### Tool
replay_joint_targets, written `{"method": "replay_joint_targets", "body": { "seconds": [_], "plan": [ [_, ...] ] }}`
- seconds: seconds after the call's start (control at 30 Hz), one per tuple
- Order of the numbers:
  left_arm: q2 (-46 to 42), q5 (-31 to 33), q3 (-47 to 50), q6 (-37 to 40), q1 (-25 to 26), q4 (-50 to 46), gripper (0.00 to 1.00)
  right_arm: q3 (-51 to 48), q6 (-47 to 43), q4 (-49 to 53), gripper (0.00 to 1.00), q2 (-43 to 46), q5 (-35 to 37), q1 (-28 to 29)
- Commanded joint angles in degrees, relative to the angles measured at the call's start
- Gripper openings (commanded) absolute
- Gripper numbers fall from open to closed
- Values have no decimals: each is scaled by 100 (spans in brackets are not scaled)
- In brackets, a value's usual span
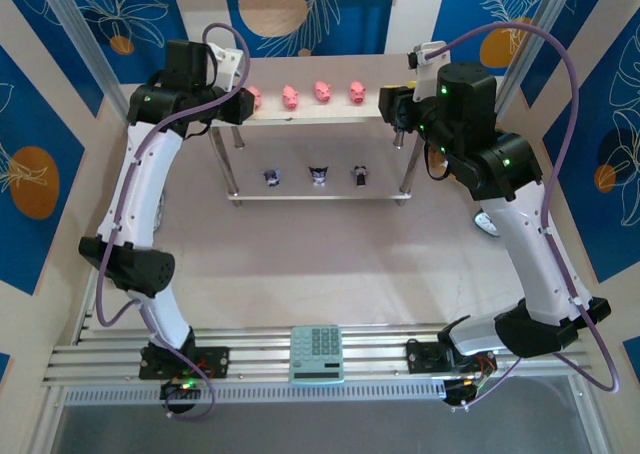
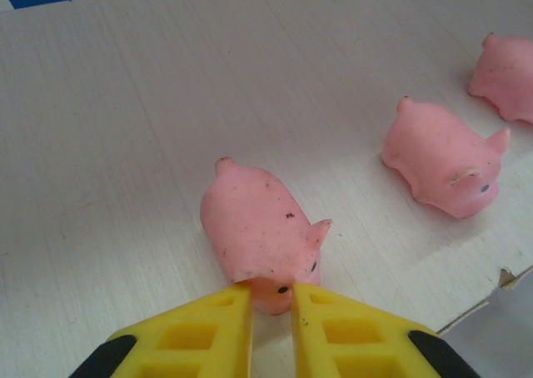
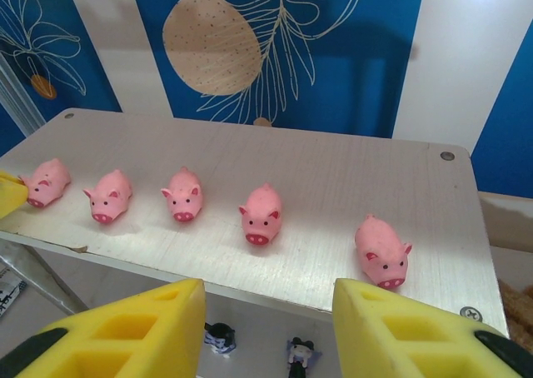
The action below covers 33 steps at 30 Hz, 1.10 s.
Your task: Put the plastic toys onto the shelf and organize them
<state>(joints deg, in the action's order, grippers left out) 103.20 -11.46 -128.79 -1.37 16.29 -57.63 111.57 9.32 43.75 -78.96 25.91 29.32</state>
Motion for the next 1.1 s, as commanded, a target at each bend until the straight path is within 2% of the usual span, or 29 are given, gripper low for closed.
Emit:
{"method": "replay_joint_targets", "body": {
  "seconds": [0.0,0.57,0.83,1.07],
  "plan": [
    [110,109,-194,42,43,111,20,-89,79,-167,46,117,-94,-40],
    [228,162,-343,-19,41,292,23,-167,139,-195,46,96,-163,-137],
    [70,263,-375,14,42,278,37,-171,148,-167,47,82,-175,-146],
    [-164,299,-358,31,49,287,40,-66,149,-22,46,-16,-103,-160]
  ]
}}
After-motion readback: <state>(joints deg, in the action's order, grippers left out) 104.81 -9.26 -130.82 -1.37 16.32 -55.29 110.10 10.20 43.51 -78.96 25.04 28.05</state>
